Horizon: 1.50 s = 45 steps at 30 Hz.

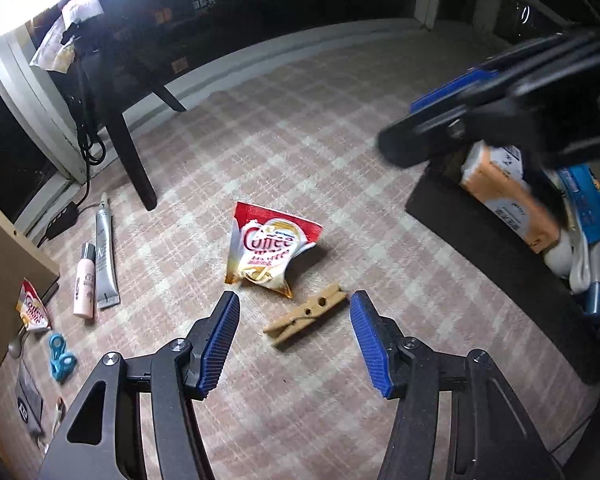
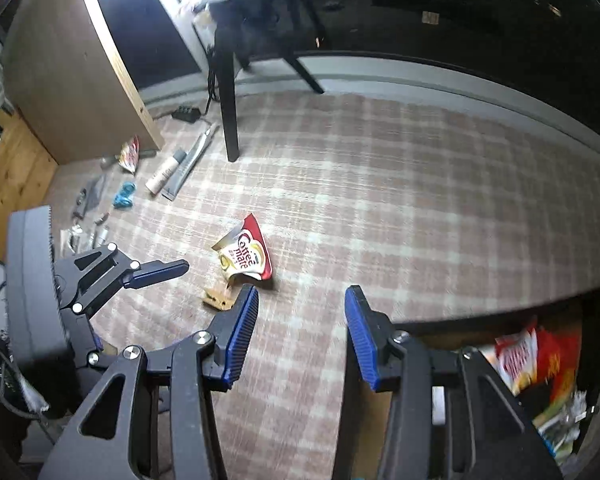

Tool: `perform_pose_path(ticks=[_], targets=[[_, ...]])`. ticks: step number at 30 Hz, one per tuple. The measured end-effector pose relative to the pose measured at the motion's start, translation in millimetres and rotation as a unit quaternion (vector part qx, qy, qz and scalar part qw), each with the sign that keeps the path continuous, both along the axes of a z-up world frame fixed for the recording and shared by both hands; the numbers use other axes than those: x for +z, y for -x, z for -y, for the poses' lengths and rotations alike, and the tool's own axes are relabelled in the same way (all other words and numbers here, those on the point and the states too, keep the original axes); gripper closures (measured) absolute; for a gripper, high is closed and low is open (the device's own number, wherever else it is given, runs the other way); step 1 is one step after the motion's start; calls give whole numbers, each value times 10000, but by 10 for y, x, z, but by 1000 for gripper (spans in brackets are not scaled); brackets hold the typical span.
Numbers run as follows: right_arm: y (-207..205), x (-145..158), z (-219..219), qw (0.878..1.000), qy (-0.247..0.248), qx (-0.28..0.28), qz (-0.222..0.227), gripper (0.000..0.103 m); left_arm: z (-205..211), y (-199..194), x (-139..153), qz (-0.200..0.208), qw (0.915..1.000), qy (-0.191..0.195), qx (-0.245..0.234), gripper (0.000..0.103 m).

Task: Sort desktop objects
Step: 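Move both tools toward the wooden clothespin and remaining coffee sachet, then grasp the wooden clothespin with the left tool while the right tool grasps the coffee sachet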

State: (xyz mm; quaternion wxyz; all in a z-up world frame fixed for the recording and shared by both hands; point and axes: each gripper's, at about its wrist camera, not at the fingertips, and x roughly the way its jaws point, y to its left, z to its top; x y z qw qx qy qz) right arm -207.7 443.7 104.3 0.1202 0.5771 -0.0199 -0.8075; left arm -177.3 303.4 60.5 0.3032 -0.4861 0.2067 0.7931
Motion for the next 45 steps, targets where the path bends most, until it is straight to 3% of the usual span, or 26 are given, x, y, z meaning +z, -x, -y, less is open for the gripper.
perform_pose_path(ticks=[19, 26, 31, 34, 38, 39, 43, 45], targets=[[587, -572, 334, 9961, 384, 211, 769, 59, 29, 88, -210, 370, 9973, -557, -314, 49], [665, -756, 498, 9936, 316, 424, 1001, 58, -39, -48, -290, 439, 9960, -561, -541, 64], [619, -736, 620, 9939, 119, 710, 833, 55, -76, -173, -308, 309, 9966, -486, -588, 68], [570, -722, 670, 9939, -48, 837, 712, 56, -108, -238, -309, 178, 9975, -367, -574, 75], [534, -697, 694, 9945, -246, 815, 609, 67, -161, -373, -305, -10, 9982, -193, -571, 90], [529, -695, 682, 9947, -294, 768, 613, 78, -179, -410, -304, -75, 9983, -136, -568, 90], [494, -686, 646, 9953, -358, 646, 622, 99, -187, -485, -295, -132, 9990, -107, -419, 91], [456, -668, 615, 9960, -308, 578, 606, 99, -149, -489, -289, -64, 9994, -162, -310, 91]])
